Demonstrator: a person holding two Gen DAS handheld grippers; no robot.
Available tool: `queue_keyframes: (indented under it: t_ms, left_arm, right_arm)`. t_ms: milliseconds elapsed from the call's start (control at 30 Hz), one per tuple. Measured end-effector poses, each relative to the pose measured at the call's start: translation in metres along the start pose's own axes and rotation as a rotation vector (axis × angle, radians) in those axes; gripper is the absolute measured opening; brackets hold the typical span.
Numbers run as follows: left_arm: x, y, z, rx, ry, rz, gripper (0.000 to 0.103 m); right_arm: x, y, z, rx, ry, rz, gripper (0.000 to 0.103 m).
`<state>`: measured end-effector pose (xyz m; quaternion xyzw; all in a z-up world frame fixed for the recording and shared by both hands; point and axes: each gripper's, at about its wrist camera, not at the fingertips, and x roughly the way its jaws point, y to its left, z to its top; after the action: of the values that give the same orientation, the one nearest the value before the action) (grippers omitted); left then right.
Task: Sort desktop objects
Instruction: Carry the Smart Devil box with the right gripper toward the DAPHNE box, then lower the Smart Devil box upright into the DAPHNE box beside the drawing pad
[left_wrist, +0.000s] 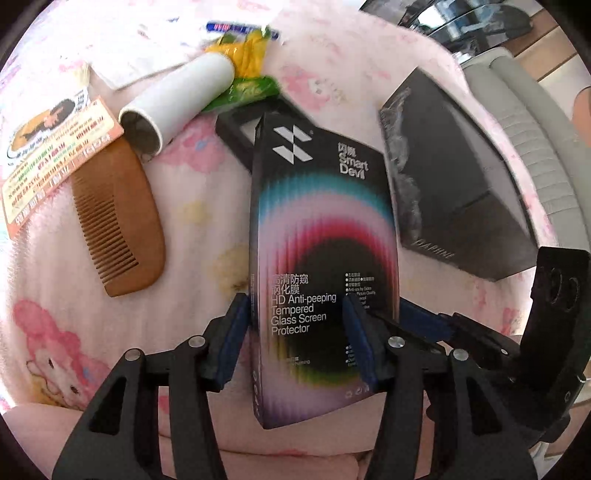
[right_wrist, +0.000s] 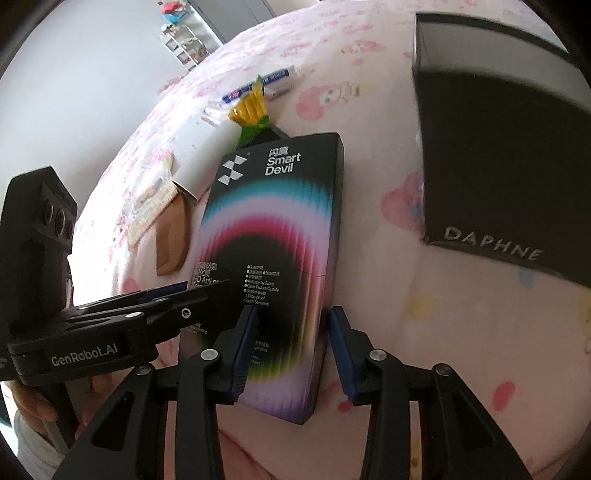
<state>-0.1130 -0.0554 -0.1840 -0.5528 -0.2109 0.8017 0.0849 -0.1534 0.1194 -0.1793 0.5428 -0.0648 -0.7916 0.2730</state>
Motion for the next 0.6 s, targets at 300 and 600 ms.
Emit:
queue_keyframes:
  t_ms: [300, 600]
  left_arm:
    - [-0.055, -0.045, -0.003, 0.076, -0.124, -0.066, 0.052]
    - [-0.078, -0.129, 0.045, 0.214, -0.201, -0.124, 0.052]
  right_arm:
    - [-0.079, 0.005, 0.009, 0.021, -0.143, 0.020, 0.035]
    - [-0.160, -0.025, 0.042, 0.045, -0.309, -0.004, 0.035]
